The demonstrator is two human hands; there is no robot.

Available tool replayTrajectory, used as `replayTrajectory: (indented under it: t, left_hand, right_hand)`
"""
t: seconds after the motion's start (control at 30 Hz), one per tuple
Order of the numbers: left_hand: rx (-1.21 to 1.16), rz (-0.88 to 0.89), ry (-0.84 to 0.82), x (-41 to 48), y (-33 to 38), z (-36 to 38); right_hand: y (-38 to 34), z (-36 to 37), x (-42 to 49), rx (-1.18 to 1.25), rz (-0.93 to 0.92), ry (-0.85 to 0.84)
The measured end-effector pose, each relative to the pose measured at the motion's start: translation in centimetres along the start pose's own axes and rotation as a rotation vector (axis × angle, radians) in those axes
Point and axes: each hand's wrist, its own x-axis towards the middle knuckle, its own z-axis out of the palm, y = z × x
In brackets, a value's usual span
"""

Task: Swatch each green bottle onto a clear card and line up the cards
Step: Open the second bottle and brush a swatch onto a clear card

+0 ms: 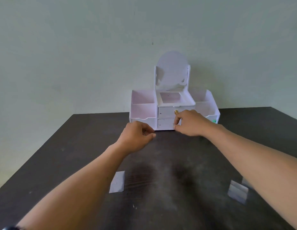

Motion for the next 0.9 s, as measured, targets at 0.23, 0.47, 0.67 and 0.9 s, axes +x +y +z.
replayTrajectory:
  t: [0.23,0.47,0.67,0.9]
  left_hand:
    - [-0.055,0.082,-0.126,4.4,4.2,6.3]
    - [-0.064,0.093,-0.208,8.8,5.6,11.1]
    - [-0.049,0.096,-0.222,9.3,5.6,12.1]
    - [-0.06,0.038,-0.191,5.7,4.5,9.6]
  right_hand:
    - [8.3,-3.5,0.5,-0.247,0.137,0.066]
    - [11.7,-2.2,3.3,-0.38,0.134,0.014]
    - [12.0,-1.2,3.6,-0.353,0.082,0.067]
    - [7.8,-1.7,1.0,-0.274,-0.007,0.055]
